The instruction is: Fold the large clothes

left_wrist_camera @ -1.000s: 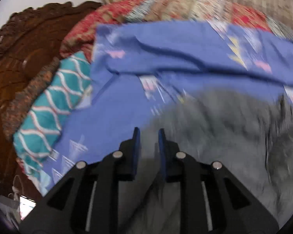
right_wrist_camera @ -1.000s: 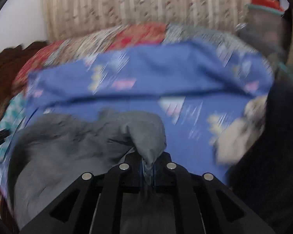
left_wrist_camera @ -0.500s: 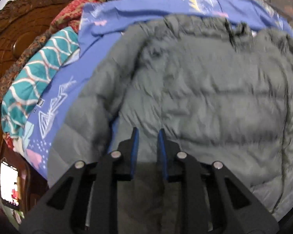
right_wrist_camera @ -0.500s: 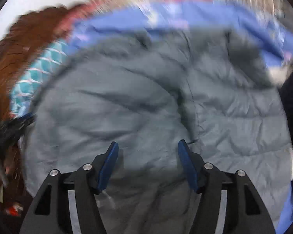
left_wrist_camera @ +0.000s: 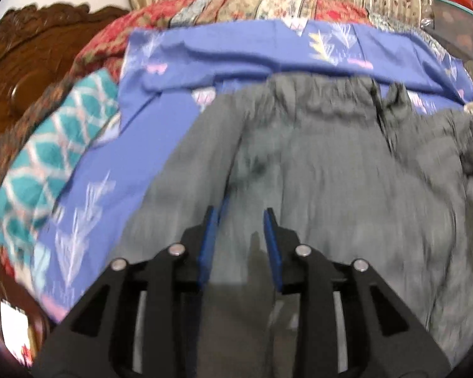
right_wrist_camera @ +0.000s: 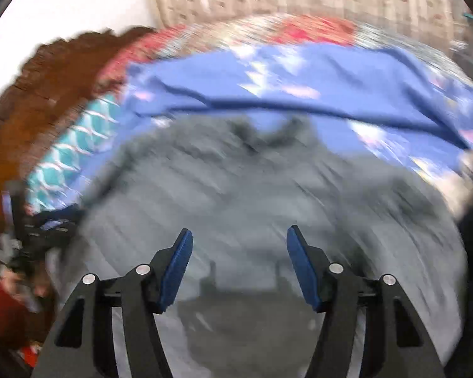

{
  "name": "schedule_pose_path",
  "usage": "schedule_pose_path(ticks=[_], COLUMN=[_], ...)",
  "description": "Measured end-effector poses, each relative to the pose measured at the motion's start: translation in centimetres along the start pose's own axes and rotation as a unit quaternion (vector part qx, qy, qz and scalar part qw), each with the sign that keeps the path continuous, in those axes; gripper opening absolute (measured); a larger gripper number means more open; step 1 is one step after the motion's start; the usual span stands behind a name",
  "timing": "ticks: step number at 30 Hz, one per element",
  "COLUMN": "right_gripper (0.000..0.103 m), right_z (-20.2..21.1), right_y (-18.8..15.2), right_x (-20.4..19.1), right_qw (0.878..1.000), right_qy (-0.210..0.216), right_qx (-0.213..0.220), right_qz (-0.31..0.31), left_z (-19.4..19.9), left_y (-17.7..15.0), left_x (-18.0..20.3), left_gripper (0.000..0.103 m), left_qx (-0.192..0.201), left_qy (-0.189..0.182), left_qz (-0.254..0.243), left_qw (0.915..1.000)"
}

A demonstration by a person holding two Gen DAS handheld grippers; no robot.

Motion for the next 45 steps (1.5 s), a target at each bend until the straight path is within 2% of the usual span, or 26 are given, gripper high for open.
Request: schedule_pose_path(ticks=[3, 5, 8, 9, 11, 14, 16, 18, 19, 20, 21, 23, 25, 26, 27, 28, 30, 31, 32, 35, 38, 42, 45], right_gripper=[0.082, 0.082, 0.082, 0.082, 0.082, 0.082, 0.082, 0.082, 0.082, 0.082, 0.082, 0.082, 0.082, 0.082, 0.082, 0.082, 0.082, 0.082, 0.082, 0.082, 0.082, 0.082, 0.082], right_z=[-7.2, -12.9, -18.9, -19.9, -21.5, -22.4, -23.9, -25.3, -24.9, -23.4, -22.5, -19.4, -16.0, -14.9, -14.3, -13.4, -12.5, -11.8, -11.3, -9.6, -8.1, -8.0, -10.3], right_y=[3.3, 3.7, 3.7, 4.1, 7.3, 13.6, 15.6, 15.7, 15.5, 15.1, 14.7, 12.9, 9.0, 6.9, 5.1, 3.5, -0.1, -2.0, -2.2, -4.8, -5.6, -5.5, -5.2], right_x=[3.6, 7.2, 10.0, 10.0, 9.8, 9.5, 10.1, 9.7, 9.3, 8.2, 7.5, 5.2, 2.0, 0.0, -2.0, -3.1, -6.8, -9.1, -9.6, -15.7, -21.8, -29.4, -33.2], right_qw=[0.998, 0.99, 0.979, 0.98, 0.985, 0.991, 0.99, 0.987, 0.987, 0.988, 0.989, 0.993, 0.997, 0.999, 1.0, 1.0, 1.0, 0.999, 0.998, 0.993, 0.982, 0.961, 0.948], right_qy=[0.002, 0.003, -0.01, -0.018, -0.033, -0.083, -0.108, -0.121, -0.131, -0.143, -0.143, -0.109, -0.058, -0.029, -0.008, 0.005, 0.025, 0.037, 0.047, 0.106, 0.159, 0.216, 0.265], right_qx=[-0.035, -0.077, -0.109, -0.108, -0.084, -0.019, -0.032, -0.071, -0.066, -0.041, -0.022, 0.014, 0.028, 0.026, 0.018, 0.012, -0.012, -0.023, -0.027, -0.046, -0.053, -0.074, -0.114], right_qz=[-0.049, -0.116, -0.17, -0.168, -0.146, -0.104, -0.091, -0.074, -0.061, -0.044, -0.035, -0.034, -0.034, -0.027, -0.019, -0.012, 0.012, 0.021, 0.024, 0.032, 0.085, 0.157, 0.139], left_z=[-4.2, -7.9, -12.3, -13.6, -16.0, -18.6, -19.8, -20.7, -20.8, -20.8, -20.4, -18.0, -14.3, -11.1, -8.6, -6.0, 0.0, 2.3, 3.7, 7.2, 9.7, 12.5, 14.2], left_y=[3.0, 4.2, 5.1, 5.5, 7.1, 10.4, 11.5, 11.4, 11.0, 10.8, 10.4, 10.0, 9.5, 9.0, 8.5, 7.8, 5.3, 3.8, 2.5, -1.9, -6.0, -9.8, -12.1], left_x=[1.0, 0.6, -0.3, -0.7, -2.0, -4.8, -6.2, -6.3, -6.0, -5.5, -5.1, -4.7, -5.0, -5.4, -5.9, -6.7, -9.4, -10.9, -11.9, -15.6, -19.1, -23.2, -25.2], left_gripper=[0.03, 0.03, 0.03, 0.03, 0.03, 0.03, 0.03, 0.03, 0.03, 0.03, 0.03, 0.03, 0.03, 0.03, 0.033, 0.046, 0.057, 0.057, 0.057, 0.057, 0.057, 0.057, 0.057], left_qx=[-0.001, -0.021, -0.038, -0.041, -0.035, -0.026, -0.043, -0.058, -0.058, -0.057, -0.055, -0.048, -0.028, -0.008, 0.009, 0.028, 0.07, 0.078, 0.074, 0.039, 0.005, -0.007, -0.007], left_qy=[0.003, 0.017, 0.058, 0.073, 0.117, 0.167, 0.156, 0.15, 0.157, 0.162, 0.161, 0.123, 0.083, 0.06, 0.046, 0.036, 0.053, 0.071, 0.083, 0.131, 0.175, 0.181, 0.171], left_qz=[0.002, 0.015, 0.02, 0.021, 0.023, 0.054, 0.086, 0.083, 0.066, 0.054, 0.044, 0.058, 0.079, 0.089, 0.097, 0.104, 0.123, 0.132, 0.136, 0.148, 0.161, 0.212, 0.243], left_qw=[1.0, 0.9995, 0.9974, 0.9963, 0.9923, 0.9842, 0.983, 0.9835, 0.9836, 0.9837, 0.9845, 0.9895, 0.993, 0.9942, 0.9942, 0.9935, 0.9885, 0.9857, 0.9844, 0.9796, 0.9712, 0.9604, 0.9549])
Point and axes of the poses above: each gripper's, at about its wrist camera, not at the fingertips, and z roughly against the way its jaws point, x to its right, y to its top, the point moved 3 cm from there along -z, roughly the way its jaws point, and after that the axes turned 9 degrees about z, right-handed, at the moved point
